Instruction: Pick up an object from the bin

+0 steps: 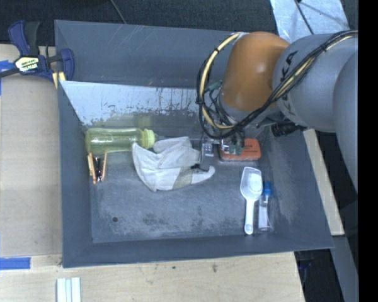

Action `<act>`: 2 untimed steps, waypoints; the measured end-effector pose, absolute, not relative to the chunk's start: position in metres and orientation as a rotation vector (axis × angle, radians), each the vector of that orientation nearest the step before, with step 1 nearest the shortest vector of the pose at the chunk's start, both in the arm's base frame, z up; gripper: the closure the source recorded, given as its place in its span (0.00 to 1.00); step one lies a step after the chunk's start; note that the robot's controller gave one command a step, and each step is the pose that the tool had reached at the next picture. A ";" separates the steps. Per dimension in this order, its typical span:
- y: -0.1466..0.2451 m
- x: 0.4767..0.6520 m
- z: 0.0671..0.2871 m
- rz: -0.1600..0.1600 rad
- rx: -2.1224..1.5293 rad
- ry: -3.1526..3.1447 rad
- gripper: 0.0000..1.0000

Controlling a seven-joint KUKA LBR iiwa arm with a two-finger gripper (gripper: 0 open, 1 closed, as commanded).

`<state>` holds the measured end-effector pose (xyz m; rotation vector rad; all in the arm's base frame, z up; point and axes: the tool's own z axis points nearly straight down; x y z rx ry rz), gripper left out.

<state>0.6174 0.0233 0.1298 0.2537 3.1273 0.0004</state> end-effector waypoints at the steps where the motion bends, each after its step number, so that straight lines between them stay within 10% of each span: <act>1: 0.034 0.608 0.124 0.000 -0.033 3.137 0.00; 2: 0.049 0.600 0.098 0.001 0.117 3.135 0.00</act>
Offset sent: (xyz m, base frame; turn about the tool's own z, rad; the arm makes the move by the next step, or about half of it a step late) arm -0.0258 0.0385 -0.0531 0.0538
